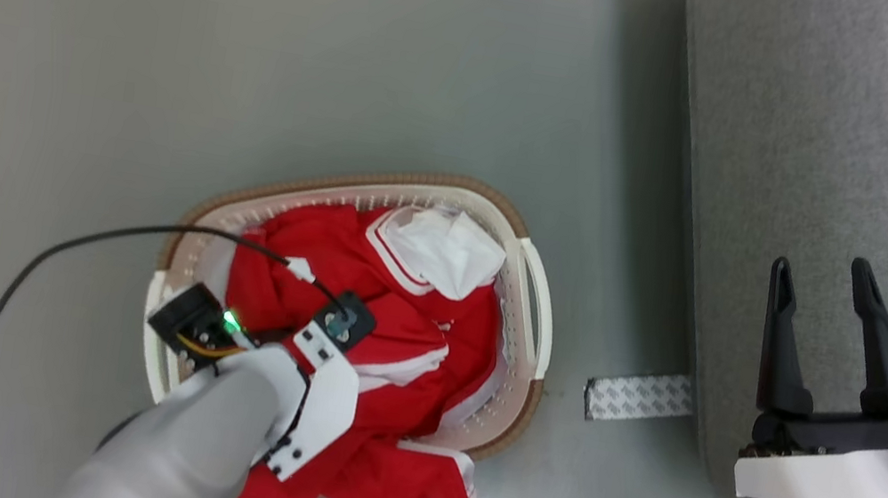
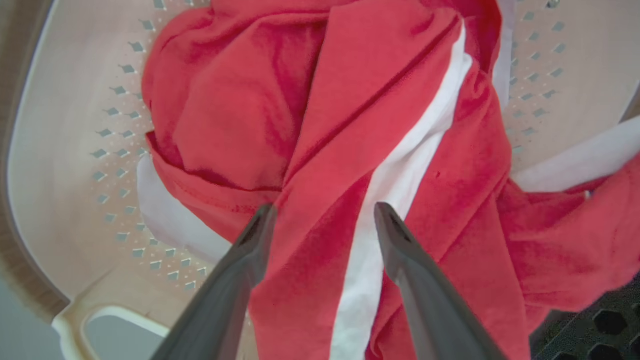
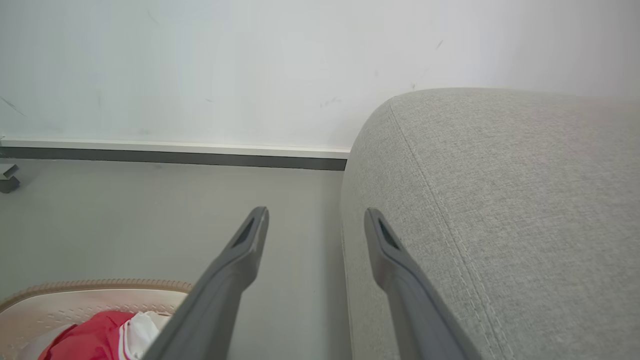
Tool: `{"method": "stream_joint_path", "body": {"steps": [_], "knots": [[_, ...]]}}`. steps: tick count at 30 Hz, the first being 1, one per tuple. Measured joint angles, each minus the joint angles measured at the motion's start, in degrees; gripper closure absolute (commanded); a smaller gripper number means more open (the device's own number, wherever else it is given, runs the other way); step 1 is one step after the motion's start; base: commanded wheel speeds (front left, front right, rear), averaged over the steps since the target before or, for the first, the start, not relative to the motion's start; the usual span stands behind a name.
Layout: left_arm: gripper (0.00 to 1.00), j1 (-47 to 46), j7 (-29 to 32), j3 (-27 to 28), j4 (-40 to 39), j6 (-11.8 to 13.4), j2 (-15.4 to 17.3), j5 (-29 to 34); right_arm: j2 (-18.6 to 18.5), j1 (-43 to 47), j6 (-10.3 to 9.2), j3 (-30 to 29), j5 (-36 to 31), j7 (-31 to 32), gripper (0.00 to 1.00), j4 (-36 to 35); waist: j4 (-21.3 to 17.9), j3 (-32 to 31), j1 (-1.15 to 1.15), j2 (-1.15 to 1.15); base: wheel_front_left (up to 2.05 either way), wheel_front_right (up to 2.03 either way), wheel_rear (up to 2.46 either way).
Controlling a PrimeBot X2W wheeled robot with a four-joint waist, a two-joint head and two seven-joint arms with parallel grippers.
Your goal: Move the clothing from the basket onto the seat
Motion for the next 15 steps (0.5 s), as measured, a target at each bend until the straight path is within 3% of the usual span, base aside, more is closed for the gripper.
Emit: {"method": "stream_joint_path", "body": {"steps": [8,9,10,15], "knots": [[0.0,-4.41,2.19,-1.98,2.8,0.19,0.02,0.22,0.0,-2.11,0.0,0.68,0.78,0.0,0.0,-2.14,-1.03,7.06,0.0,0.0,0.0,0.0,0.0],[0.62,-4.52,2.4,-2.22,2.81,0.33,0.02,0.01,0.0,-2.21,0.0,0.66,0.94,0.0,0.0,-2.22,-1.14,7.85,0.0,0.0,0.0,0.0,0.0],[1.0,-4.61,2.24,-2.47,2.54,0.38,0.03,-0.29,0.0,-2.36,0.0,0.65,1.07,0.0,0.0,-2.3,-1.23,8.55,0.0,0.0,0.0,0.0,0.0],[1.0,-4.5,0.54,-3.76,0.19,0.49,0.02,-3.35,0.02,-2.59,0.0,0.21,1.08,0.0,0.0,-2.22,-1.28,9.48,0.0,0.0,0.0,0.0,0.0]]}}
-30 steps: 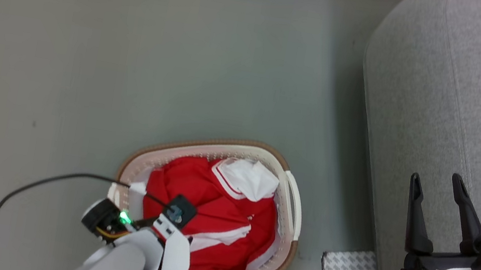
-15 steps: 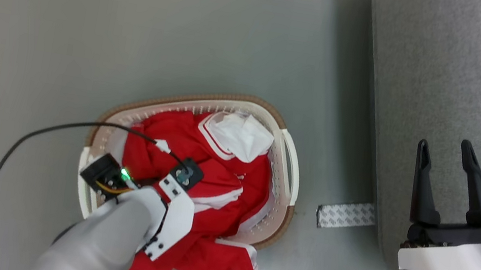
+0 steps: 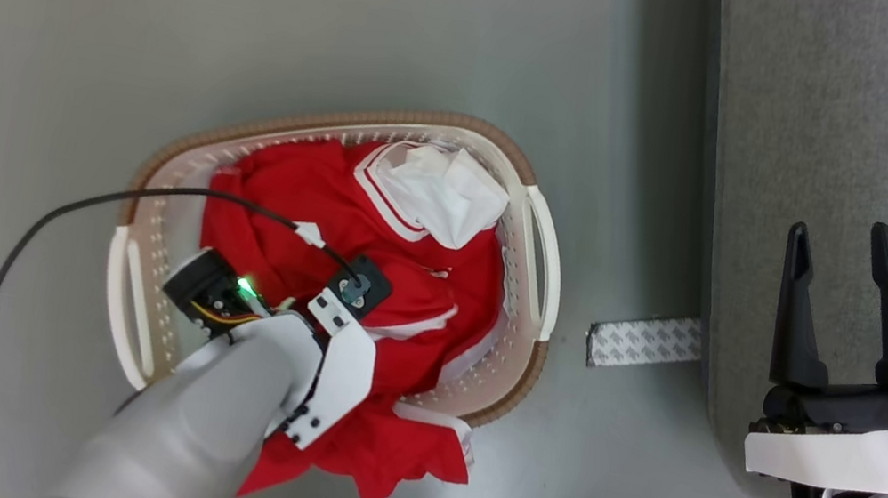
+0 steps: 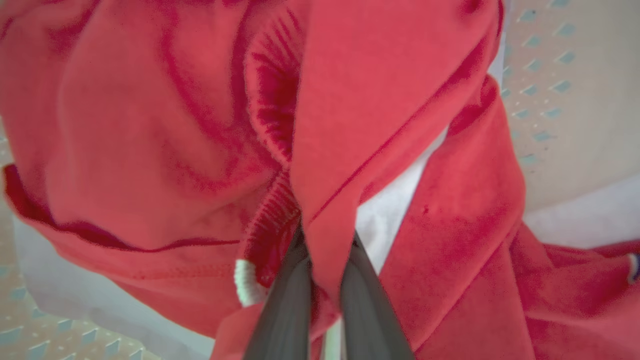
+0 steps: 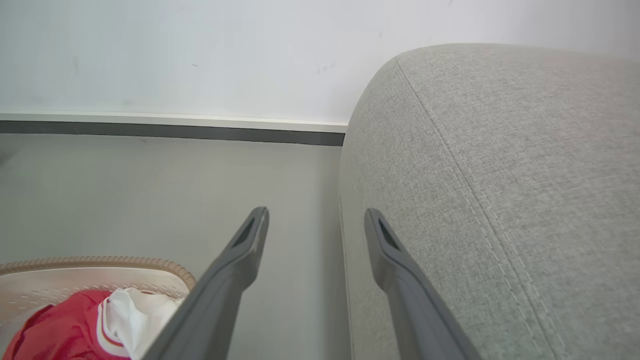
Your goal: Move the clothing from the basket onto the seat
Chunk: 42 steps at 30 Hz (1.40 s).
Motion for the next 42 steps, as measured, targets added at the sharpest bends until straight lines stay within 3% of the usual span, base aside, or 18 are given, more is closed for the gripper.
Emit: {"method": "stream_joint_path", "body": {"steps": [10,16,26,35,42], "knots": [[1.0,5.45,-7.06,-0.63,-6.1,-0.4,0.02,-10.51,-0.01,2.03,0.0,-1.08,-1.27,0.0,0.0,2.08,2.18,-8.33,0.0,0.0,0.0,0.0,0.0],[1.0,10.04,-12.19,0.22,-9.89,0.02,0.04,-15.53,0.03,6.27,0.0,-1.9,-2.83,0.0,0.0,4.42,4.33,-16.83,-0.01,0.0,0.0,0.0,0.0],[1.0,19.01,-15.37,3.54,-18.16,0.67,1.85,-21.5,0.02,13.38,0.0,-2.97,-5.17,-0.01,0.0,7.7,8.37,-31.9,-0.03,0.0,0.0,0.0,0.0],[1.0,28.44,-13.86,6.65,-33.59,4.02,6.39,-24.94,0.04,18.97,0.0,-3.61,-6.28,0.0,0.0,9.6,11.23,-43.11,-0.03,0.0,0.0,0.0,0.0],[1.0,32.07,-10.59,9.16,-47.92,7.38,10.0,-26.27,0.0,20.51,0.0,-4.04,-6.82,-0.01,0.0,9.6,12.94,-47.53,-0.03,0.0,0.0,0.0,0.0]]}}
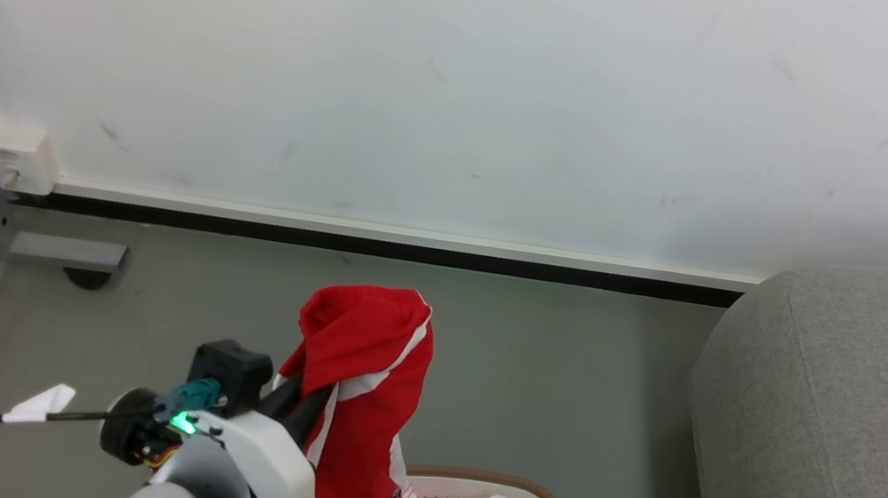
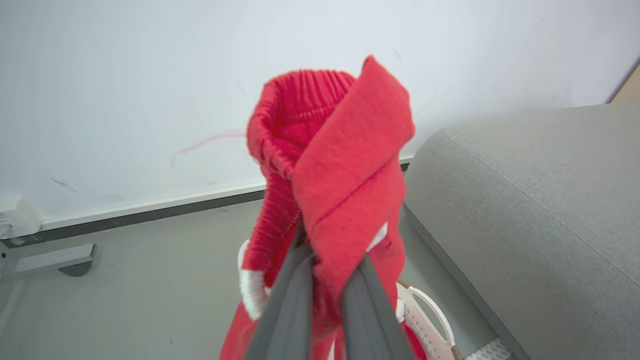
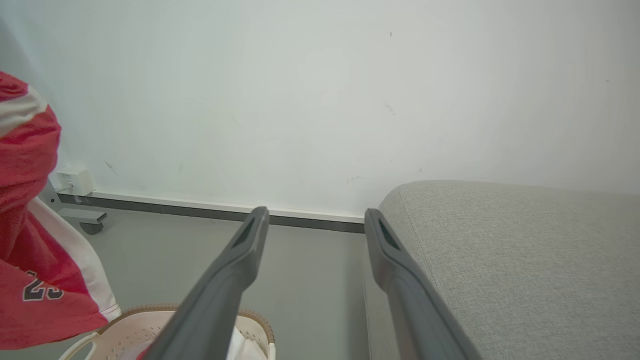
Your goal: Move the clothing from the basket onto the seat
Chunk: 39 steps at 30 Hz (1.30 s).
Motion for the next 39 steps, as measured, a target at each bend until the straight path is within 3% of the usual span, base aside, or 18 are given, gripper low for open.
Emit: {"method": "stream_joint_path", "body": {"steps": [9,15,22,34,39], "knots": [[1.0,2.87,4.94,2.02,-13.8,3.09,4.02,-0.69,-0.03,0.35,0.0,2.91,-0.66,0.01,0.0,-0.63,0.04,-1.39,0.01,0.0,0.0,0.0,0.0],[1.0,3.22,6.97,1.48,-18.5,3.75,4.71,-0.69,-0.6,-2.02,0.0,15.34,4.87,0.0,0.0,0.05,-0.16,-1.11,0.01,0.0,0.0,0.0,0.0],[1.0,3.22,8.35,0.07,-21.38,3.57,4.56,-0.69,-3.41,-9.18,0.0,33.76,16.93,0.01,0.0,2.37,-0.22,-1.02,0.02,0.0,0.0,0.0,0.0],[1.0,3.08,9.96,-4.02,-25.12,1.34,2.35,-2.12,-2.55,-20.95,0.0,51.56,41.25,0.46,0.0,7.43,0.3,-1.35,0.02,0.0,0.0,0.0,0.0],[1.0,2.89,10.62,-5.7,-26.09,0.13,0.89,-3.31,-2.67,-25.6,0.0,57.96,48.07,0.49,0.0,10.63,0.57,-1.39,0.02,0.0,0.0,0.0,0.0]]}}
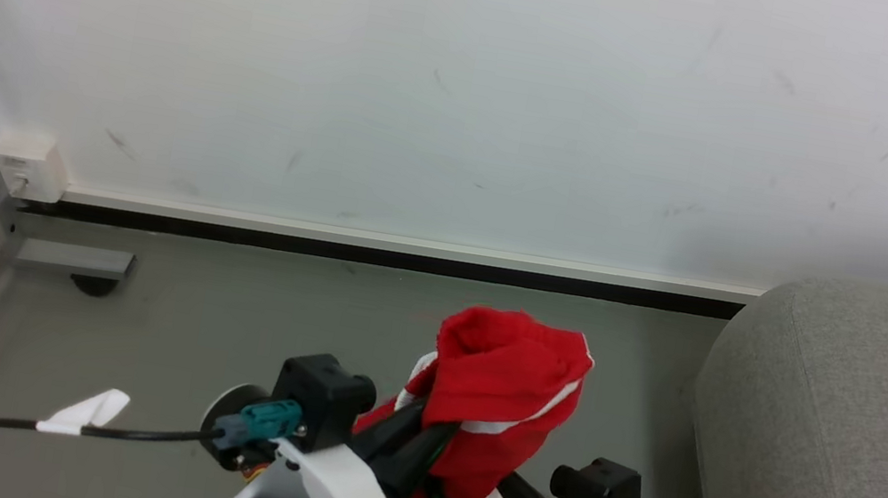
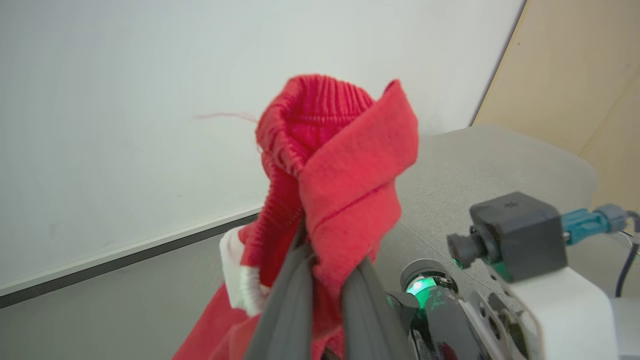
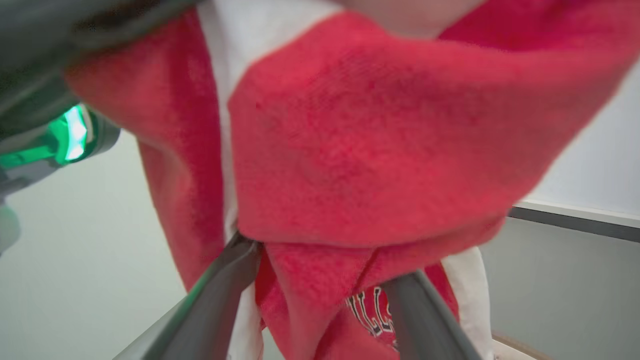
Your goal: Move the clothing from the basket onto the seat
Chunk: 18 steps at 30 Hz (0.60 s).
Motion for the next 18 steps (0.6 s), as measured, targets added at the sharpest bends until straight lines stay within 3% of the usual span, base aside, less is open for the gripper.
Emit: {"method": "stream_joint_path", "body": {"steps": [1,2,5,6,7,9,10,11,18], "knots": [[1.0,-0.03,0.26,-0.27,-0.08,-0.08,-0.18,-0.19,0.02,-0.69,0.0,0.91,1.15,-0.01,0.67,0.63,0.06,-0.01,0.0,0.0,0.0,0.0,0.0],[1.0,-0.04,0.33,-0.42,-0.07,-0.21,-0.26,-0.23,0.09,-1.29,0.0,1.44,2.02,-0.02,1.0,1.09,0.14,-0.02,0.0,0.0,0.0,0.0,0.0],[1.0,-0.13,0.35,-0.53,0.45,0.01,-0.18,-0.22,0.22,-2.57,0.0,3.39,4.99,-0.1,1.0,1.32,0.3,0.01,0.0,0.0,0.0,0.0,0.0],[0.94,-0.13,0.33,-0.44,0.68,0.24,-0.1,-0.21,0.14,-2.76,0.0,3.88,5.45,-0.12,1.0,1.34,0.28,0.05,0.0,0.0,0.0,0.0,0.0],[0.71,-0.13,0.26,-0.37,0.9,0.25,0.01,-0.13,-0.08,-3.07,0.0,4.36,5.9,-0.23,1.0,1.34,0.25,0.1,0.0,0.0,0.0,0.0,0.0],[0.51,-0.14,0.08,-0.36,1.52,0.45,0.19,0.18,-0.54,-3.46,0.0,4.39,6.26,-0.29,1.0,1.22,0.09,0.22,0.0,0.0,0.0,0.0,0.0],[0.07,-0.14,-0.23,-0.33,1.75,0.52,0.29,0.29,-0.87,-3.46,0.0,3.94,6.26,-0.29,1.0,0.97,-0.04,0.29,0.0,0.0,0.0,0.0,0.0],[0.0,-0.14,-0.34,-0.27,1.88,0.75,0.35,0.33,-1.25,-3.46,0.0,3.24,6.1,-0.3,1.0,0.64,-0.19,0.36,0.0,0.0,0.0,0.0,0.0],[0.0,-0.2,-1.87,-0.57,3.49,1.24,0.94,1.45,-3.81,-2.8,0.0,-2.58,2.37,-0.35,1.0,-1.78,-1.74,0.99,0.0,0.0,0.0,0.0,0.0]]}}
